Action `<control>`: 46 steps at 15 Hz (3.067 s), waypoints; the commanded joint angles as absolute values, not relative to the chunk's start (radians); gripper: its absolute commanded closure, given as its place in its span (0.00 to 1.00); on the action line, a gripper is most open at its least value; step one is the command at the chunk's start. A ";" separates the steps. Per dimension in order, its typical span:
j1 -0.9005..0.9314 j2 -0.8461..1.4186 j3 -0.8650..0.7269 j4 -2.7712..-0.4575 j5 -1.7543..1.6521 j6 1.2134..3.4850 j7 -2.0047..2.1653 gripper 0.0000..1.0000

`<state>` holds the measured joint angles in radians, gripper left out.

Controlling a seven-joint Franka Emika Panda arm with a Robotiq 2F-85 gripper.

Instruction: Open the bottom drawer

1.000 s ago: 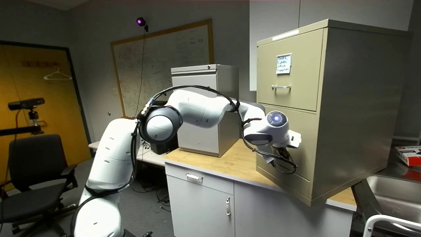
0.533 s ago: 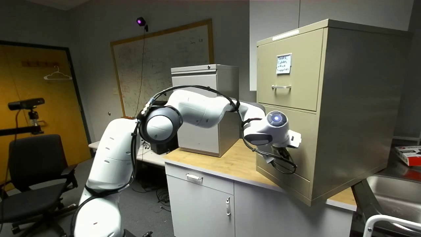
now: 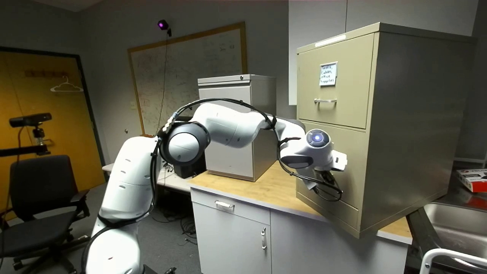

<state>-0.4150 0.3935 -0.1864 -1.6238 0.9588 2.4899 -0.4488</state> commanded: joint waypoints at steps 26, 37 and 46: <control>-0.402 0.228 -0.095 -1.924 1.095 2.654 -0.633 1.00; -0.442 0.122 -0.088 -2.085 1.401 2.558 -0.903 1.00; -0.387 -0.050 -0.227 -2.319 1.410 2.343 -0.923 1.00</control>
<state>-0.4359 0.0426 -0.1893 -2.1327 1.4347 2.4366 -0.8718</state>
